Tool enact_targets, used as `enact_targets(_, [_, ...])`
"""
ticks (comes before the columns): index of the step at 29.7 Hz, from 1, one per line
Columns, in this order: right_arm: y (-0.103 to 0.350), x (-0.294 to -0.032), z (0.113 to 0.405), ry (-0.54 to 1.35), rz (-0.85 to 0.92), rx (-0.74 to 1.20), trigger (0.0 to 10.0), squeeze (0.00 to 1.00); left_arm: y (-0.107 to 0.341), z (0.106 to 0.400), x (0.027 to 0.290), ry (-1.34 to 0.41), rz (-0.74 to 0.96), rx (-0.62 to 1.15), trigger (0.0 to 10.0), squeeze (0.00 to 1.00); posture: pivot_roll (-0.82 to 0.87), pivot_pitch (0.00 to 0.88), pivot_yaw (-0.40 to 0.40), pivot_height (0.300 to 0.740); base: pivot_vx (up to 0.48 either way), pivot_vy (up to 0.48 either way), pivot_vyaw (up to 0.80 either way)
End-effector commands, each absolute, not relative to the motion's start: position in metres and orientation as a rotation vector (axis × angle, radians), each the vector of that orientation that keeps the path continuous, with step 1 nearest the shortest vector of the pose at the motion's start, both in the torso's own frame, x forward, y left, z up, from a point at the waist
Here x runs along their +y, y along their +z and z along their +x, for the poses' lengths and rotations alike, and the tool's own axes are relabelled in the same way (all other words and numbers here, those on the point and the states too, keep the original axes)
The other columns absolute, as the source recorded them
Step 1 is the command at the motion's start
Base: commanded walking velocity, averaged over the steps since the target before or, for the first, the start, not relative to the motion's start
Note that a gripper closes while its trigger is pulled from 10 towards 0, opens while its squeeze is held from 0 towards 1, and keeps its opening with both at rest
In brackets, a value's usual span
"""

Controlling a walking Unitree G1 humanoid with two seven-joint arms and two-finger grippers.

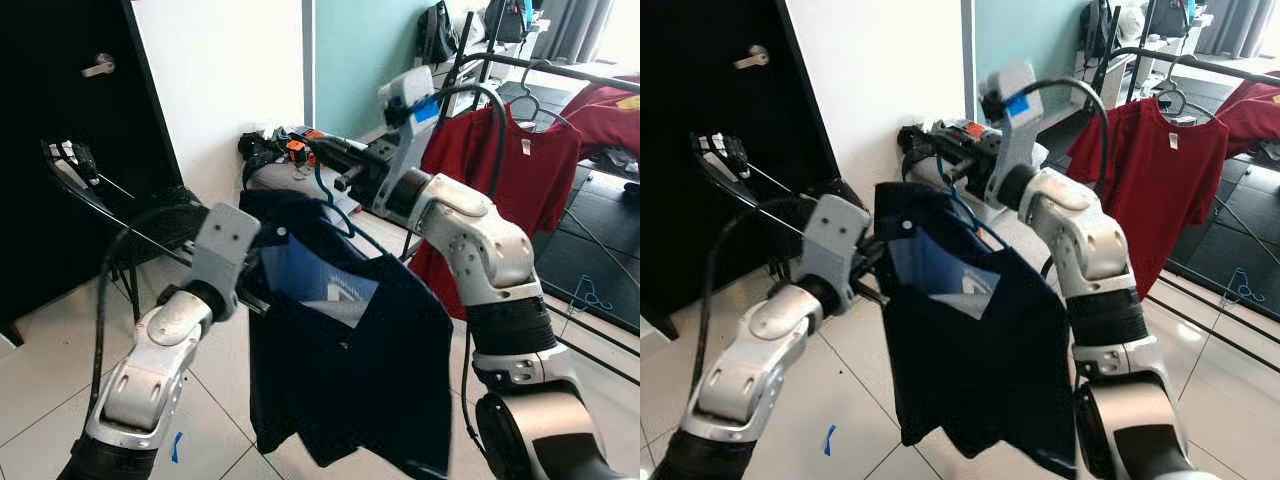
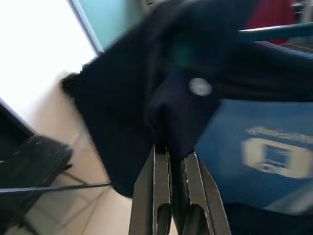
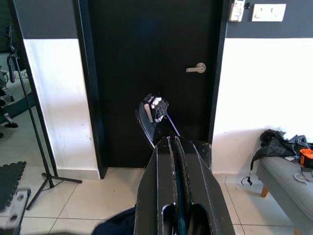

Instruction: Hang hanger

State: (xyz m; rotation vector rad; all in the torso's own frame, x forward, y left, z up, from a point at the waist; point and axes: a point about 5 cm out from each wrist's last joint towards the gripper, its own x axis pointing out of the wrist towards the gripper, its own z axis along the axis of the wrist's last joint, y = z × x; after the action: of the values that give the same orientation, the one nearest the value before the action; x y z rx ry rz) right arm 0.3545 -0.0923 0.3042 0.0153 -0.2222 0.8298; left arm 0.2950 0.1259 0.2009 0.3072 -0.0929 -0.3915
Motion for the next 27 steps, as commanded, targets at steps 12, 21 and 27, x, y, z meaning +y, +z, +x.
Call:
enact_targets(12, [0.311,-0.081,0.349,0.891,-0.002,-0.266,2.9,0.00,0.193,0.278,0.109,-0.577,0.315,-0.076,10.0,0.00,-0.05,0.000,0.027,0.740,0.000,0.000,0.00])
enact_targets(21, [0.308,-0.079,0.346,0.920,-0.038,-0.263,3.4,0.00,0.202,0.286,0.126,-0.493,0.341,-0.100,10.0,0.00,-0.05,0.000,0.029,0.740,0.000,0.000,0.00])
enact_targets(27, [0.309,-0.079,0.346,0.919,-0.042,-0.267,3.4,0.00,0.201,0.286,0.133,-0.479,0.345,-0.090,10.0,0.00,-0.06,0.000,0.030,0.740,0.000,0.000,0.00])
